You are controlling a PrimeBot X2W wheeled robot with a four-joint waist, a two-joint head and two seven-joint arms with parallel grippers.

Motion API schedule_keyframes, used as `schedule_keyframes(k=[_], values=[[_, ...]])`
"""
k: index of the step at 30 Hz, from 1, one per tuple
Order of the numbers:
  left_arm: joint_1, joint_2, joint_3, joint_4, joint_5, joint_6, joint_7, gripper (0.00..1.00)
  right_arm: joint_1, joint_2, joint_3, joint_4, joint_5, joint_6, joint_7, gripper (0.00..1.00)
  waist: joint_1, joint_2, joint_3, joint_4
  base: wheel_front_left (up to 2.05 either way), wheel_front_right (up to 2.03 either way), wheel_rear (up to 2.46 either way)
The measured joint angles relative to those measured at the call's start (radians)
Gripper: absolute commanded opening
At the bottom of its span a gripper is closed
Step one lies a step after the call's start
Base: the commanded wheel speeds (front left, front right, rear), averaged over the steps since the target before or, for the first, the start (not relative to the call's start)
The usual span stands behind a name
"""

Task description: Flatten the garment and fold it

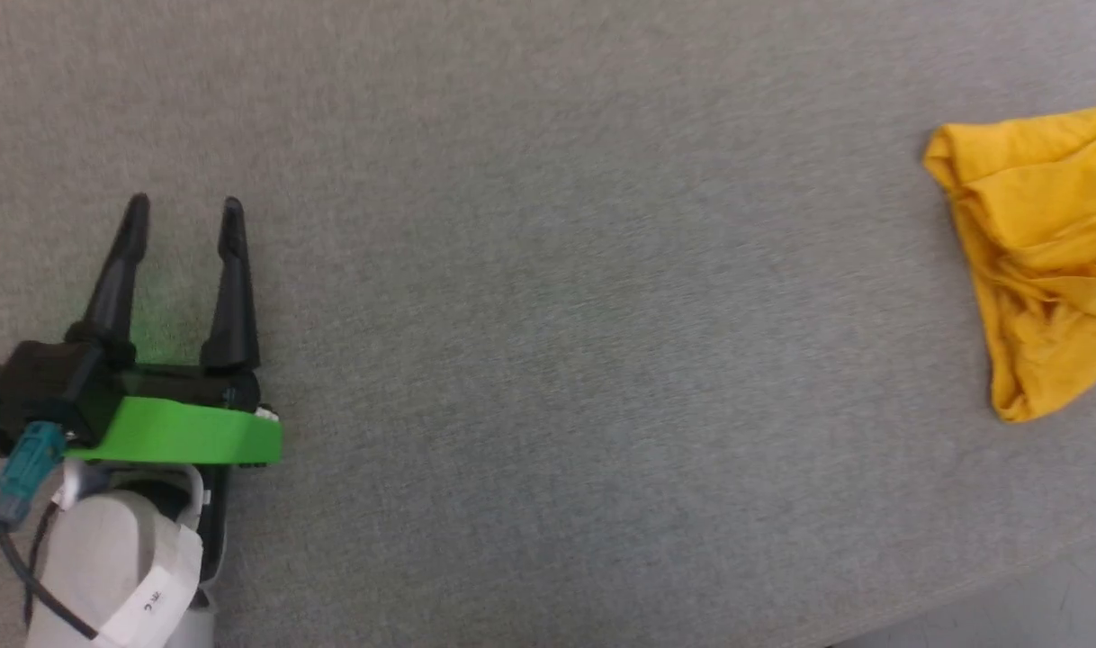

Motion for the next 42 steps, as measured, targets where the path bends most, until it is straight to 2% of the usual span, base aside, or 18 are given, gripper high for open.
schedule_keyframes(k=[1,2,7,13,14,15,21,23,28,35,39,42], values=[[0.0,0.002,0.002,-0.008,0.0,0.0,0.004,1.0,-0.007,0.008,-0.017,0.016,-0.013,0.0,-0.006,0.37,0.0,0.0,0.013,0.003,0.0,0.0,0.0],[0.0,0.006,0.005,-0.021,0.0,0.002,0.006,1.0,-0.016,0.015,-0.036,0.031,-0.028,0.0,-0.018,1.0,0.0,0.0,0.029,0.007,0.0,0.0,0.0],[-0.003,0.011,0.007,-0.059,0.001,0.01,0.014,1.0,-0.05,0.041,-0.113,0.091,-0.092,0.0,-0.06,1.0,-0.0001,0.0,0.083,0.027,0.0,0.0,0.0],[-0.004,0.01,0.007,-0.033,0.003,0.018,0.001,1.0,-0.08,0.06,-0.156,0.096,-0.098,0.0,-0.134,1.0,-0.0001,0.0,0.068,0.043,0.0,0.0,0.0],[-0.004,0.009,0.007,-0.021,0.002,0.019,-0.006,1.0,-0.089,0.062,-0.156,0.086,-0.084,0.0,-0.155,1.0,-0.0001,0.0,0.058,0.045,0.0,0.0,0.0],[0.004,0.003,0.015,0.023,-0.007,0.024,-0.026,1.0,-0.124,0.07,-0.128,0.025,-0.029,0.0,-0.215,1.0,-0.0001,0.0,0.019,0.05,0.0,0.0,0.0],[0.04,-0.024,0.031,0.093,-0.031,0.04,-0.064,1.0,-0.182,0.125,-0.007,-0.153,0.113,0.0,-0.321,1.0,-0.0002,0.0,-0.089,0.061,0.0,0.0,0.0],[0.048,-0.032,0.035,0.106,-0.036,0.044,-0.075,1.0,-0.185,0.165,0.014,-0.205,0.147,0.0,-0.364,1.0,-0.0003,0.0,-0.128,0.068,0.0,0.0,0.0],[0.072,-0.053,0.048,0.147,-0.049,0.053,-0.094,1.0,-0.166,0.322,0.051,-0.304,0.178,0.0,-0.475,1.0,-0.0003,-0.0001,-0.233,0.093,0.0,0.0,0.0],[0.117,-0.079,0.06,0.179,-0.082,0.062,-0.11,1.0,0.029,0.554,0.05,-0.368,0.114,-0.001,-0.638,1.0,-0.0003,-0.0001,-0.375,0.142,0.0,0.0,0.0],[0.135,-0.09,0.058,0.193,-0.086,0.062,-0.111,1.0,0.15,0.624,0.043,-0.38,0.074,-0.001,-0.713,1.0,-0.0004,-0.0001,-0.449,0.174,0.0,0.0,0.0],[0.143,-0.098,0.054,0.205,-0.088,0.062,-0.114,1.0,0.235,0.636,0.035,-0.381,0.062,-0.001,-0.741,1.0,-0.0004,-0.0001,-0.496,0.198,0.0,0.0,0.0]])
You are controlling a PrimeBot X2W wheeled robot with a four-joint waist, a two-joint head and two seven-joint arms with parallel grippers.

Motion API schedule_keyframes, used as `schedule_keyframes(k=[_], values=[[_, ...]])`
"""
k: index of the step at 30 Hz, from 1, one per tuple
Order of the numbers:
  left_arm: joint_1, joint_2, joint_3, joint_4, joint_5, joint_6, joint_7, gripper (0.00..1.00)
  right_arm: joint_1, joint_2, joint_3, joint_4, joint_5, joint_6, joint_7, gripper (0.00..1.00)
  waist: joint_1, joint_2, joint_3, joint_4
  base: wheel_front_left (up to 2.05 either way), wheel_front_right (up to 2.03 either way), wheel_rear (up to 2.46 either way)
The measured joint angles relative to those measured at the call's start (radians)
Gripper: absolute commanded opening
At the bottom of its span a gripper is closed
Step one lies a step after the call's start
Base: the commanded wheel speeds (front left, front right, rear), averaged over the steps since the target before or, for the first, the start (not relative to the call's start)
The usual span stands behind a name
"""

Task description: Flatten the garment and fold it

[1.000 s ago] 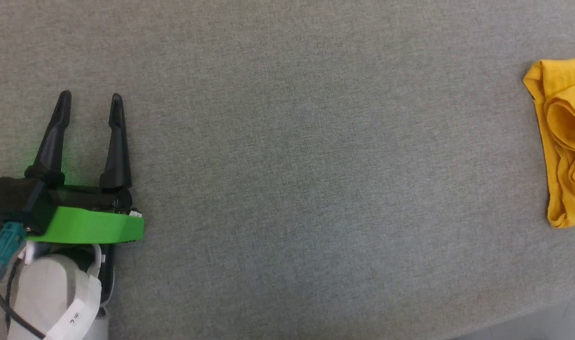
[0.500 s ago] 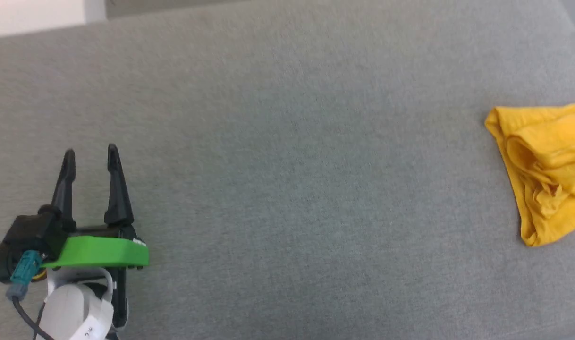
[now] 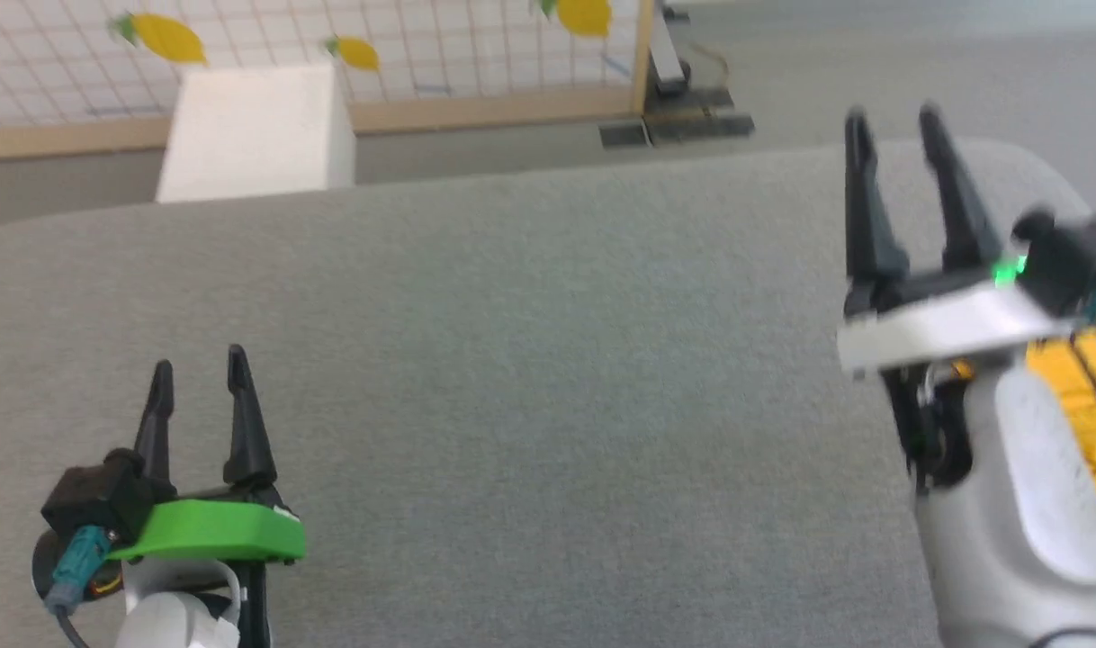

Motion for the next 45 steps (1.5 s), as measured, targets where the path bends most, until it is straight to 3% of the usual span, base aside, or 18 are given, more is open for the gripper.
schedule_keyframes(k=[7,20,37,38,45], values=[[0.03,-0.018,-0.024,0.032,-0.003,0.0,-0.001,1.0,0.201,0.004,0.028,0.022,0.064,0.0,-0.021,1.0,0.0,0.0,-0.089,0.052,0.0,0.0,0.0],[0.071,-0.02,-0.103,0.137,0.081,0.008,-0.006,1.0,0.412,0.003,-0.006,0.012,-0.073,0.0,-0.024,1.0,0.0,0.0001,-0.158,0.091,0.0,0.0,0.0],[0.067,-0.04,-0.134,0.242,0.067,0.015,-0.006,1.0,0.43,0.003,-0.008,0.102,-0.082,0.0,-0.024,1.0,0.0,0.0,-0.132,0.077,0.0,0.0,0.0],[0.065,-0.04,-0.134,0.244,0.067,0.015,-0.006,0.0,0.43,0.003,-0.009,0.102,-0.081,0.0,-0.024,0.0,0.0,0.0,-0.131,0.078,0.0,0.0,0.0],[0.067,-0.04,-0.135,0.243,0.066,0.016,-0.002,0.0,0.43,0.003,-0.009,0.1,-0.083,0.0,-0.021,0.0,0.0001,0.0,-0.129,0.078,0.0,0.0,0.0]])
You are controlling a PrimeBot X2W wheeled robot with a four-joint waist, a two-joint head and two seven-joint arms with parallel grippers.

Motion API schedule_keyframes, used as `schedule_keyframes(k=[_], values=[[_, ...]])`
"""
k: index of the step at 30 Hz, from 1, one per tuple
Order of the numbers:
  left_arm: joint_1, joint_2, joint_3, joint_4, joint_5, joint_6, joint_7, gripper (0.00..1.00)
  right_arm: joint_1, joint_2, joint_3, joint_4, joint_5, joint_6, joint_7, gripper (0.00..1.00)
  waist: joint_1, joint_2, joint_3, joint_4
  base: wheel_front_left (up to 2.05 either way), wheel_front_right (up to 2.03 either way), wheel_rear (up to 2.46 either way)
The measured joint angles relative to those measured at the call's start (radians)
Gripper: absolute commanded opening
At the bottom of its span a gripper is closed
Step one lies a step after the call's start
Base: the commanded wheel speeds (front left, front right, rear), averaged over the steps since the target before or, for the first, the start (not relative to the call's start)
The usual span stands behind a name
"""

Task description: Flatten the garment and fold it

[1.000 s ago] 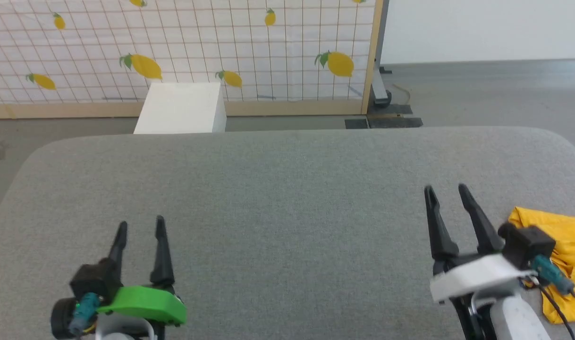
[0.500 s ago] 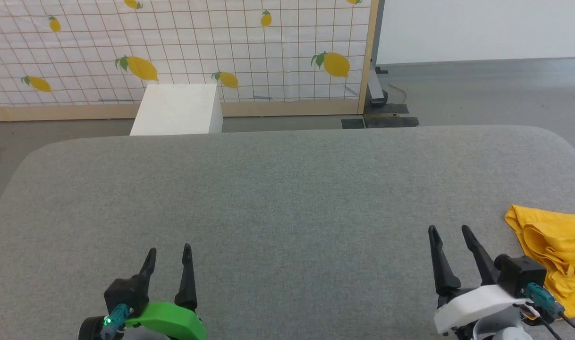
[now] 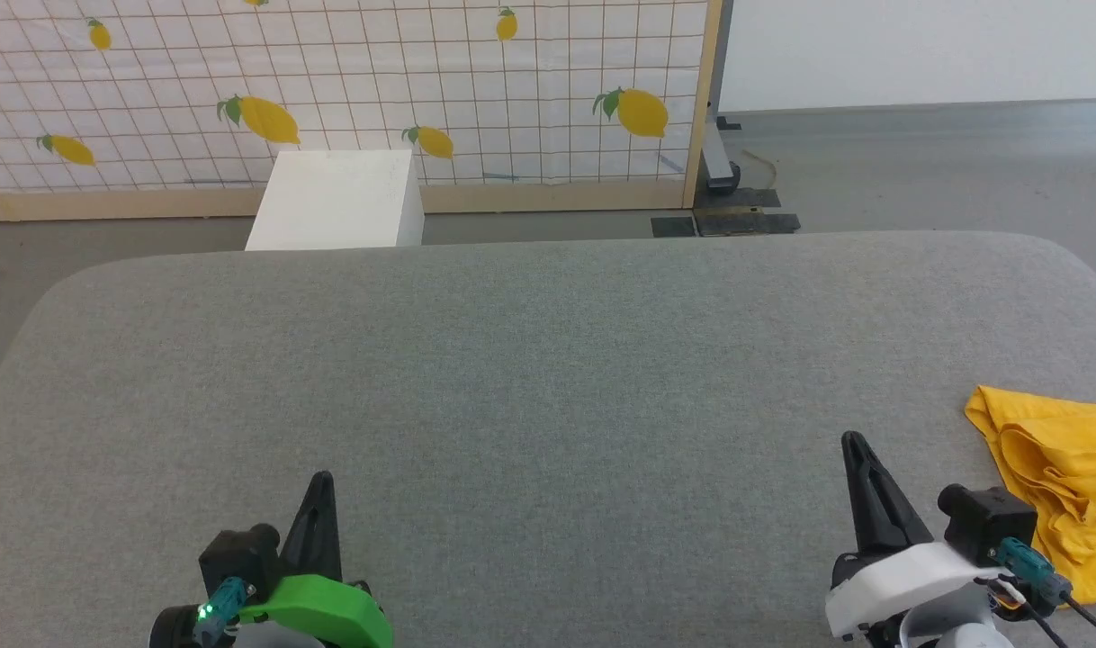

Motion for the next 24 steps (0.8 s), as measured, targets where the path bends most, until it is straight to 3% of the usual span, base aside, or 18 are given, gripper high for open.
schedule_keyframes(k=[24], values=[[0.0,0.0,0.007,-0.052,0.03,0.0,0.05,0.0,0.001,0.0,-0.002,-0.058,-0.038,0.0,0.048,0.0,0.0,0.0,0.011,0.008,0.0,0.0,0.0]])
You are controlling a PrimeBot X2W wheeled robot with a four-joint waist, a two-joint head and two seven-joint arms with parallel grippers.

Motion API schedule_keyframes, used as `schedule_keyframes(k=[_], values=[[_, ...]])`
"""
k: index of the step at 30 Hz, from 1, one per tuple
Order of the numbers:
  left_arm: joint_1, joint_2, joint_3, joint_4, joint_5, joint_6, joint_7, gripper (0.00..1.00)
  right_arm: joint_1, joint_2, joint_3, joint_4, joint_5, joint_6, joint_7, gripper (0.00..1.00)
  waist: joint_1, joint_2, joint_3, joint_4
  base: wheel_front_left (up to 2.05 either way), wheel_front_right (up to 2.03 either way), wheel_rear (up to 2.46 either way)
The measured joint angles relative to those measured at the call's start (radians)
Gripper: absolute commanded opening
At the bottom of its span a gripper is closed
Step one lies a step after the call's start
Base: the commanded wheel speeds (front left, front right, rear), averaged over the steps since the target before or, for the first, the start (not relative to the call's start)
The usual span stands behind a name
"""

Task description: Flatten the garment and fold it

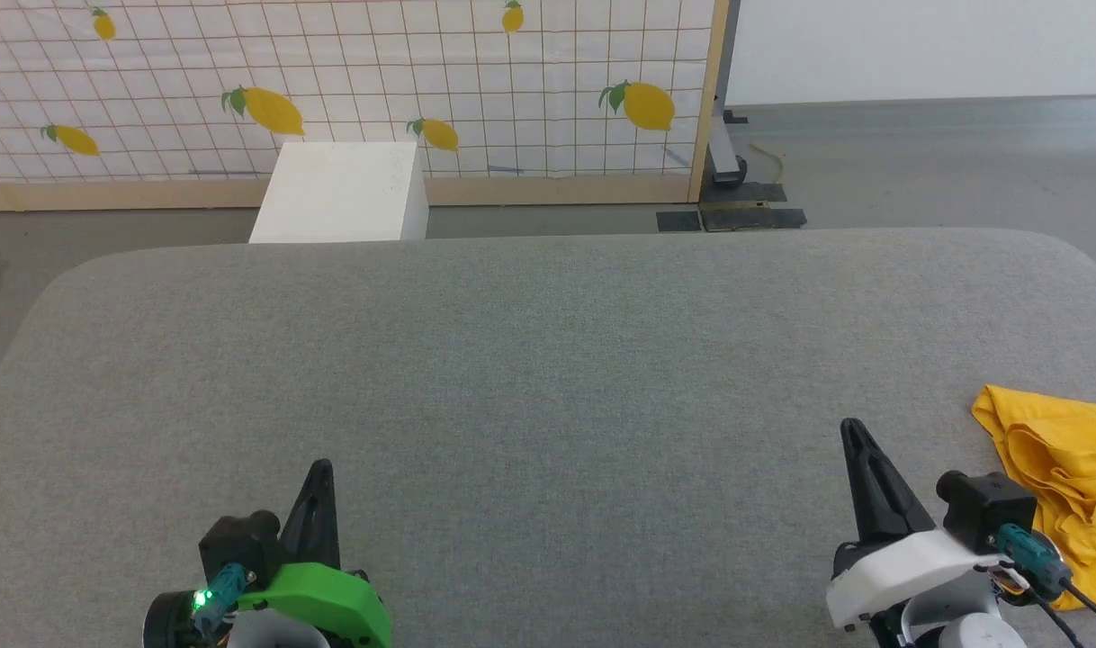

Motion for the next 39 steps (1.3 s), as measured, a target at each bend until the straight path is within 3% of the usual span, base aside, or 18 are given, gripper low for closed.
schedule_keyframes(k=[39], values=[[0.001,-0.003,0.017,-0.091,0.08,0.001,0.081,0.0,0.008,0.0,-0.008,-0.102,-0.068,0.0,0.082,0.0,0.0,0.0,0.018,0.014,0.0,0.0,0.0]])
